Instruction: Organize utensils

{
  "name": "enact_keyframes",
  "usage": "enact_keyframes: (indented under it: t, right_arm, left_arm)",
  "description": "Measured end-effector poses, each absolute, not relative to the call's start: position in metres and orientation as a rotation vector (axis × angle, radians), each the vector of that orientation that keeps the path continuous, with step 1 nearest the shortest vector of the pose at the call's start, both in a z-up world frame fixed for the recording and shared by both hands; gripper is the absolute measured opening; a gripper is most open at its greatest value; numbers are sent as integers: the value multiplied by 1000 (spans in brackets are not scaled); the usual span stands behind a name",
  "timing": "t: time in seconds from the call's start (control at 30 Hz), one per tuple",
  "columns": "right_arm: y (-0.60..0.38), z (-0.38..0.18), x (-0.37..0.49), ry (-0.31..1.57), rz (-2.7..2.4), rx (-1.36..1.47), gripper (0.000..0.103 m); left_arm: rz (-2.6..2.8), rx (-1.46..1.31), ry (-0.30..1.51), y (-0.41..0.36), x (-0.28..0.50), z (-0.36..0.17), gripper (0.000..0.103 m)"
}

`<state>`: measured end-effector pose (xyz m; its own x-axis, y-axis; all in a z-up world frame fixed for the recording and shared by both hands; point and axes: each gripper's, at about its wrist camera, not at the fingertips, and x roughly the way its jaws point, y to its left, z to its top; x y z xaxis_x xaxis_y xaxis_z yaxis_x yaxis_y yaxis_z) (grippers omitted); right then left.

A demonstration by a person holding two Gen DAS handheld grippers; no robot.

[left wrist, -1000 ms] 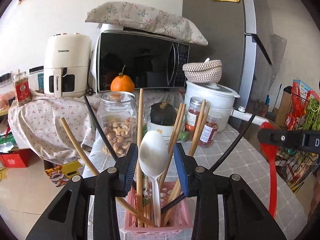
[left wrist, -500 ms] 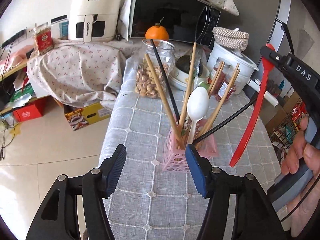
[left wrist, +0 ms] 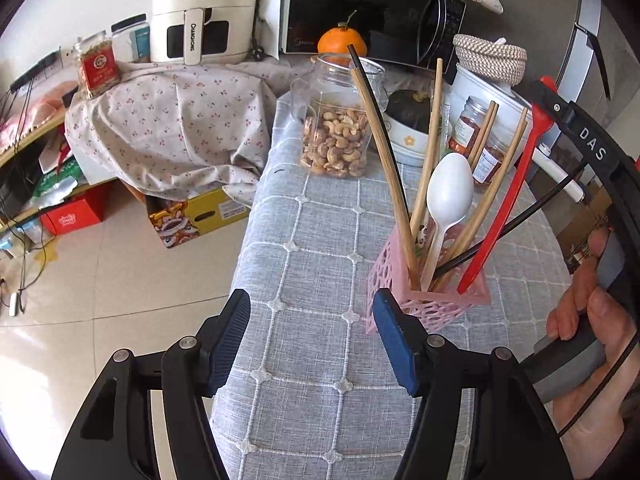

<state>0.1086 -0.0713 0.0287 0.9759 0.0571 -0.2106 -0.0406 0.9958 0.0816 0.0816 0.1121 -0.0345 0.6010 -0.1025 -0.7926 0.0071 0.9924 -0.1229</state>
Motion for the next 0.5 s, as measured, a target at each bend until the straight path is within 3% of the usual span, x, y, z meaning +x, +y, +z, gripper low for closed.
enact_keyframes:
  t: [0.03, 0.1, 0.23, 0.3, 0.5]
  right_arm:
    - [-74, 29, 106, 233, 59, 91, 15]
    - [-83, 32, 100, 269, 77, 125, 39]
    - [-101, 42, 78, 338, 104, 152, 53]
    - [-109, 46, 66, 388, 99, 144, 72]
    - [-131, 48, 34, 531, 38, 130, 83]
  left_arm:
    - [-64, -116, 921, 111, 81, -33, 70]
    - [-65, -116, 911, 109, 79, -29, 74]
    - [-58, -95, 892, 101, 70, -21, 85]
    - [-53, -78, 893, 95, 64, -19, 88]
    - [-88, -41, 881, 76, 42, -8, 92]
